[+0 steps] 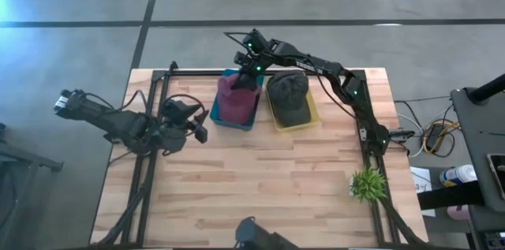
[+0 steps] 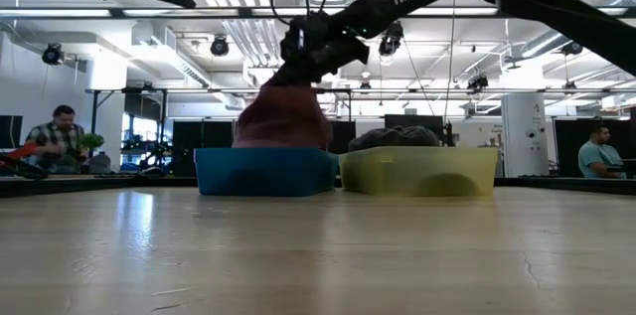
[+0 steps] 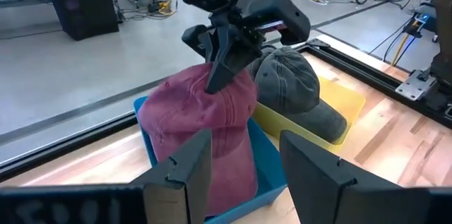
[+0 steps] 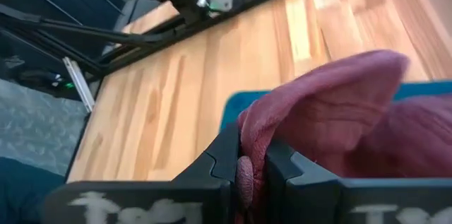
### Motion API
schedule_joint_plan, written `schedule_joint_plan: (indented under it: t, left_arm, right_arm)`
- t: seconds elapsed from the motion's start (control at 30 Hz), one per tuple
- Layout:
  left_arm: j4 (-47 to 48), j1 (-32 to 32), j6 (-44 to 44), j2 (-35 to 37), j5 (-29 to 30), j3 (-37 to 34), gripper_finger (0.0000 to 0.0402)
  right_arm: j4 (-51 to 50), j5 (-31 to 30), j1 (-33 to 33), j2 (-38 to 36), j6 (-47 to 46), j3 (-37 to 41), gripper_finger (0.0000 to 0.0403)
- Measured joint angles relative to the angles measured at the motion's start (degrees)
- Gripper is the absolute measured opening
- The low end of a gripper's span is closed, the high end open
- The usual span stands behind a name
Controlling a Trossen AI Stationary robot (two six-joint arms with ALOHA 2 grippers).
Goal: Pick & Place hat
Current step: Put the pink cap into the blue bin
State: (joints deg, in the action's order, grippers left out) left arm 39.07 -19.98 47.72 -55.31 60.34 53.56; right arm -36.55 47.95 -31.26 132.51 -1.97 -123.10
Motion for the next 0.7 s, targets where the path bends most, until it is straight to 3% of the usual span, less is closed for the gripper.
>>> schedule_joint_plan:
  t: [0.47, 0.7]
  left_arm:
    - [-2.6, 1.4, 0.0, -0.1, -2.0, 0.0, 0.0161]
    - [-3.2, 1.4, 0.3, -2.5, -4.3, -0.5, 0.0161]
  right_arm:
    - [-3.7, -1.5, 1.9, 0.0, 1.1, 1.6, 0.0025]
    - [-3.8, -1.7, 2.2, -0.8, 0.2, 1.7, 0.0077]
